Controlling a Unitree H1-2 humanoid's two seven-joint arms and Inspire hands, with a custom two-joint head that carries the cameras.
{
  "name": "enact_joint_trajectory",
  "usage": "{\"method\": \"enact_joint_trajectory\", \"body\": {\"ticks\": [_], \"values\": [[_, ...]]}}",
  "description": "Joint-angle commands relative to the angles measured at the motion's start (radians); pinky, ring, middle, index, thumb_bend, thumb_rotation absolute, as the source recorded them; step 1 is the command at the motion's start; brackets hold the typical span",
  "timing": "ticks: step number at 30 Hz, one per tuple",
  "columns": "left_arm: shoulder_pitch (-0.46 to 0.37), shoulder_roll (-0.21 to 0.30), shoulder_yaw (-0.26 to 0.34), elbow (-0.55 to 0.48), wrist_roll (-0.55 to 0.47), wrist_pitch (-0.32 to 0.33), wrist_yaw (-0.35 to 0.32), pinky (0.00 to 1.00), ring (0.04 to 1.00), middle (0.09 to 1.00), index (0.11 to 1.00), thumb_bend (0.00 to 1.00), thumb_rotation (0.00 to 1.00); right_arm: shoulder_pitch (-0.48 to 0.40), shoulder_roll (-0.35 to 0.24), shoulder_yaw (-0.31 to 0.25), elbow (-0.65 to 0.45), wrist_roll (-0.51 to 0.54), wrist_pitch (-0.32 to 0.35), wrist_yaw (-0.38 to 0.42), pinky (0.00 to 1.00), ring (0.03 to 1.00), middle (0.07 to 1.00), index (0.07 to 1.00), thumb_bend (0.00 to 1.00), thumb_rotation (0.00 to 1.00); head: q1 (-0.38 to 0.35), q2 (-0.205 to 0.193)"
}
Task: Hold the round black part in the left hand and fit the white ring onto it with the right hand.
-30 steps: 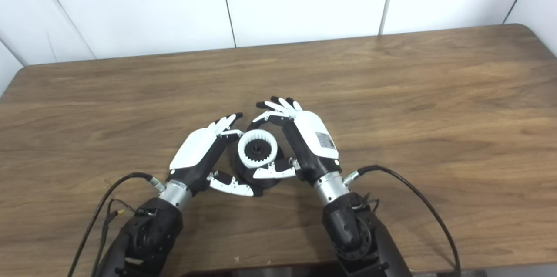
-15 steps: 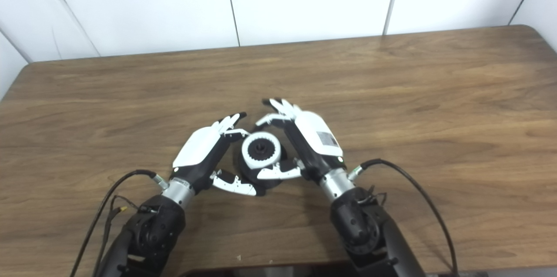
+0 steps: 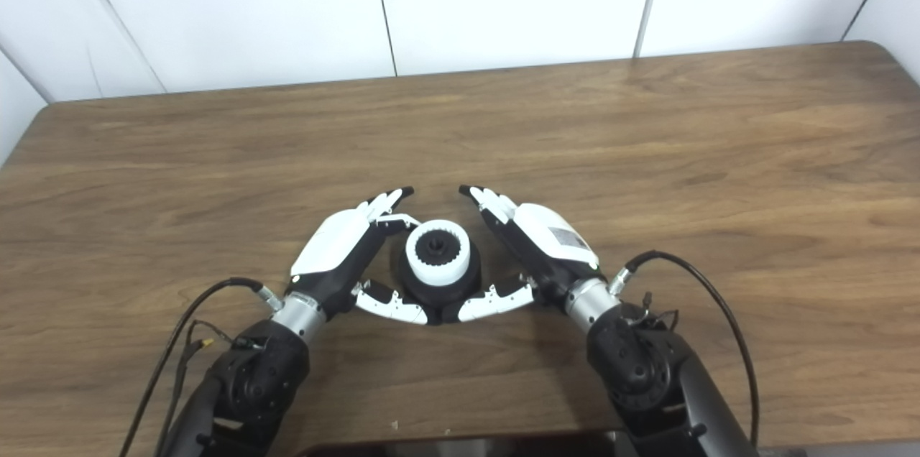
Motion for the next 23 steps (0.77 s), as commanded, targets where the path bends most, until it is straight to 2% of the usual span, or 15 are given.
{"method": "enact_joint_trajectory", "body": {"ticks": [1,5,12,23], "values": [[-0.018,0.013,0.006,-0.033,0.015,-0.010,0.008,1.00,1.000,1.000,0.635,1.00,0.32,-0.023,-0.010,0.001,-0.031,-0.003,0.012,0.022,0.95,1.000,1.000,1.000,1.00,0.46,-0.001,0.001],[-0.018,0.013,0.005,-0.027,0.019,-0.013,0.013,1.00,1.000,1.000,0.638,1.00,0.31,-0.030,-0.026,-0.009,-0.032,0.011,0.014,0.041,0.96,1.000,1.000,1.000,1.00,0.46,-0.002,0.004],[-0.023,0.013,0.005,-0.020,0.017,-0.014,0.013,1.00,1.000,1.000,0.639,1.00,0.31,-0.043,-0.066,-0.033,-0.043,0.015,0.060,0.090,0.98,1.000,1.000,1.000,1.00,0.43,-0.001,0.004],[-0.027,0.019,0.008,-0.018,0.020,-0.011,0.011,1.00,1.000,1.000,0.640,1.00,0.32,-0.037,-0.081,-0.042,-0.027,0.012,0.066,0.089,0.99,1.000,1.000,1.000,1.00,0.39,-0.006,0.002]]}}
